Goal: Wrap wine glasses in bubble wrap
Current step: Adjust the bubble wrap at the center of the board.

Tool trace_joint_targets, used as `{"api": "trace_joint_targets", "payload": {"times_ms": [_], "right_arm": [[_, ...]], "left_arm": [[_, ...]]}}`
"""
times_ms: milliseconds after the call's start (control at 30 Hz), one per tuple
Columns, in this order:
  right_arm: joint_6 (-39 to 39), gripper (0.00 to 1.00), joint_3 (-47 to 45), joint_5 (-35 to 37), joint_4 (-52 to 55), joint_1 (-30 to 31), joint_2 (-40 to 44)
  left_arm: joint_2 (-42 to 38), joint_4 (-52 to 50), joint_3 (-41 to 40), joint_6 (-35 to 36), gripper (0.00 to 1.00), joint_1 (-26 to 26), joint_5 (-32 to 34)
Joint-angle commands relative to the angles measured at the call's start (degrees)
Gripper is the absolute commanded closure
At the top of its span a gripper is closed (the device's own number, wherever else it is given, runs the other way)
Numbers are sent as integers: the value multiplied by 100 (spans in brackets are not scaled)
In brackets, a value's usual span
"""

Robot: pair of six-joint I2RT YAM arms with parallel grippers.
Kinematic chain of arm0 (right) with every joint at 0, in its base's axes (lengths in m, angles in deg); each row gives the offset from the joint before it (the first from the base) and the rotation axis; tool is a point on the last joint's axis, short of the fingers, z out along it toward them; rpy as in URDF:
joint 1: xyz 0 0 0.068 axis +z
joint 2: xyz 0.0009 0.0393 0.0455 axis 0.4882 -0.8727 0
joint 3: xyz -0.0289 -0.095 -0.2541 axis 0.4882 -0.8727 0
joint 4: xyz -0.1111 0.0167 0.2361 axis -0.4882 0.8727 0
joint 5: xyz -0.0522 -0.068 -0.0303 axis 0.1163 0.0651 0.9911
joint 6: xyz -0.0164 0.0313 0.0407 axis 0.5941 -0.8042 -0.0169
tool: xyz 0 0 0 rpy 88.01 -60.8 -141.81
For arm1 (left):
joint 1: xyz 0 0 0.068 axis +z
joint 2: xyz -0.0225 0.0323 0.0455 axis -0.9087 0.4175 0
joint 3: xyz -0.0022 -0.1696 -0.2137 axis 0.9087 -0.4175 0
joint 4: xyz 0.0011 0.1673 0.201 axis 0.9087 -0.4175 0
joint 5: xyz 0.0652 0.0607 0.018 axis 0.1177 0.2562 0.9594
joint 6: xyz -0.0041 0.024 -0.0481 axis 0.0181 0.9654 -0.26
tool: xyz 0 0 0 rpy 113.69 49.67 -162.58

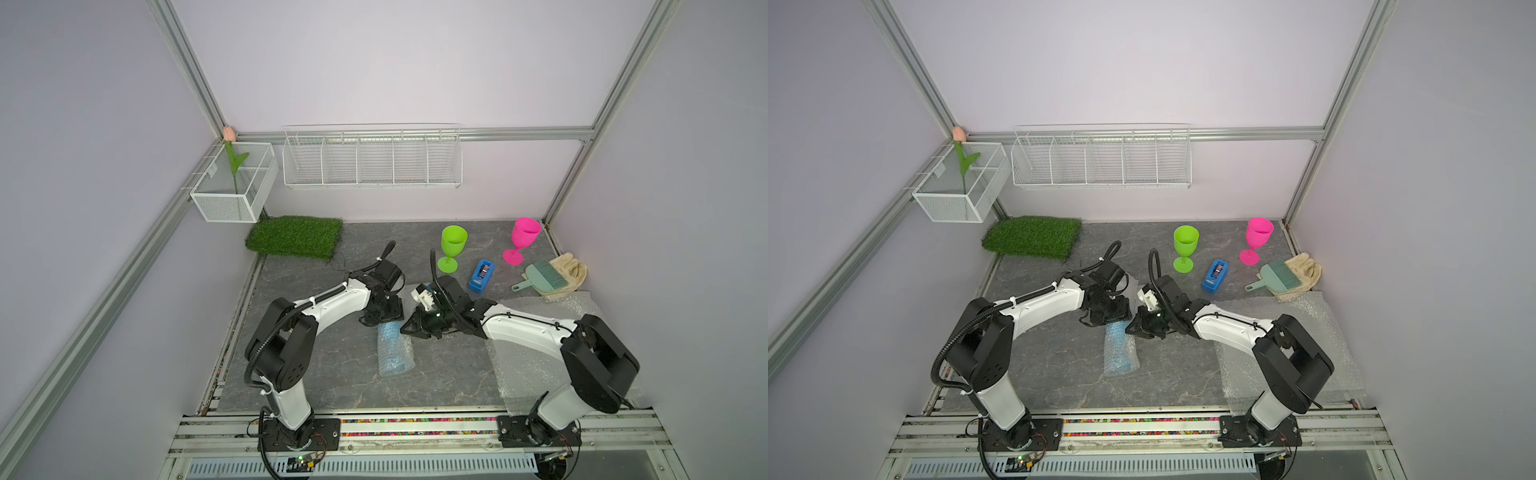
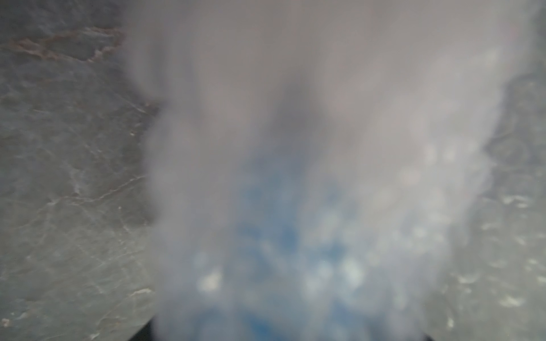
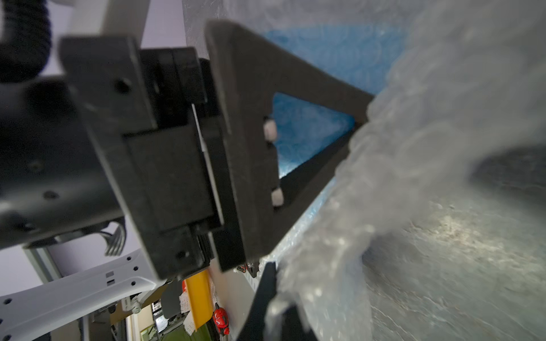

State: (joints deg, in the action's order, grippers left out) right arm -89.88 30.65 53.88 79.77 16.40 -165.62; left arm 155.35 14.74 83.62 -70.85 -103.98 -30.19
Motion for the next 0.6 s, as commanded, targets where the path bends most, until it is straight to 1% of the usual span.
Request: {"api": "trace_joint_targets", "payload": {"times_ms": [0, 100, 200, 267, 367, 433, 500, 567], "right_arm": [[305, 91, 294, 466, 483, 346, 6], [436, 82, 385, 1031, 791, 552, -54], [463, 69, 423, 1367, 856, 732, -115], [480, 62, 461, 1592, 911, 852, -152], [555, 57, 525, 1907, 1064, 1019, -229], [635, 50, 621, 2189, 1248, 1125, -262], [734, 45, 738, 2509, 1436, 1244, -296], [791, 44, 861, 2780, 1607, 1349, -344]], "left_arm": [[162, 231, -240, -311, 50, -24, 49], [140, 339, -272, -368, 50, -20, 7], [136, 453, -309, -448, 50, -20, -63], [128, 527, -347, -491, 50, -24, -115], [78, 648, -422, -570, 50, -24, -161], [49, 693, -465, -615, 50, -26, -179], [-1, 708, -497, -654, 50, -19, -171], [-30, 720, -531, -668, 50, -21, -179]]}}
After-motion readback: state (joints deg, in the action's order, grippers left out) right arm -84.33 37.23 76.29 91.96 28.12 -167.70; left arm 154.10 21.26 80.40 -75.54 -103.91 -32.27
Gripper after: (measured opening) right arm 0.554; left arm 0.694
